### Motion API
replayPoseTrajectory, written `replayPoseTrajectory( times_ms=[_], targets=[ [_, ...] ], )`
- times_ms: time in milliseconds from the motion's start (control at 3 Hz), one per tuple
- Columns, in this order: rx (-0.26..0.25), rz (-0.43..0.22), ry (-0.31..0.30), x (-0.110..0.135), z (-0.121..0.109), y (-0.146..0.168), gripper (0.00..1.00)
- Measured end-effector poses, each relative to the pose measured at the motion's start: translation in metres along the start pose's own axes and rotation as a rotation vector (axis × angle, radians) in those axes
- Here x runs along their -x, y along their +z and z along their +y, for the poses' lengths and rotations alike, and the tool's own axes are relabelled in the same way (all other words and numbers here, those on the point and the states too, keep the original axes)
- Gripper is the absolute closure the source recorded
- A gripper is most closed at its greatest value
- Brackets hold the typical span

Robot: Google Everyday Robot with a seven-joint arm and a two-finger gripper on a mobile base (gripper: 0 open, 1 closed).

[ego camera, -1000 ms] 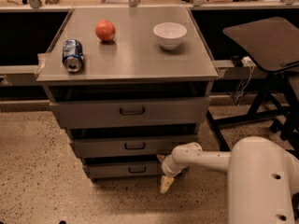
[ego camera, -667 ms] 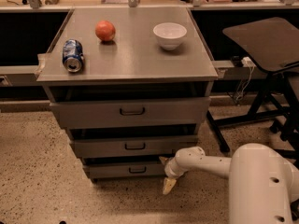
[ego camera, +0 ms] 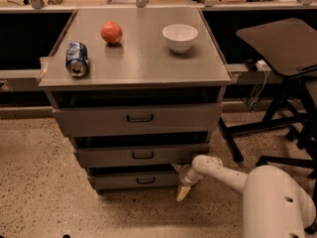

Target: Open bottom drawer

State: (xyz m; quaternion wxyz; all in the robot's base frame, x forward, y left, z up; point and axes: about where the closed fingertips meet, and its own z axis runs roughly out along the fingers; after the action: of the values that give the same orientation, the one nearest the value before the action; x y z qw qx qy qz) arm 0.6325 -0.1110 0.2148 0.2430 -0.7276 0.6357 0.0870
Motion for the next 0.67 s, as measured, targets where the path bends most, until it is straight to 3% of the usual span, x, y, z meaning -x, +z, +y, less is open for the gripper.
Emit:
replayPoseTrajectory(
  times_ms=[333, 667],
  targets=[
    [-0.015, 0.002, 0.026, -0.02, -0.009, 0.012, 0.0],
    [-0.025, 0.028, 0.057, -0.037, -0.004, 0.026, 0.25]
  ],
)
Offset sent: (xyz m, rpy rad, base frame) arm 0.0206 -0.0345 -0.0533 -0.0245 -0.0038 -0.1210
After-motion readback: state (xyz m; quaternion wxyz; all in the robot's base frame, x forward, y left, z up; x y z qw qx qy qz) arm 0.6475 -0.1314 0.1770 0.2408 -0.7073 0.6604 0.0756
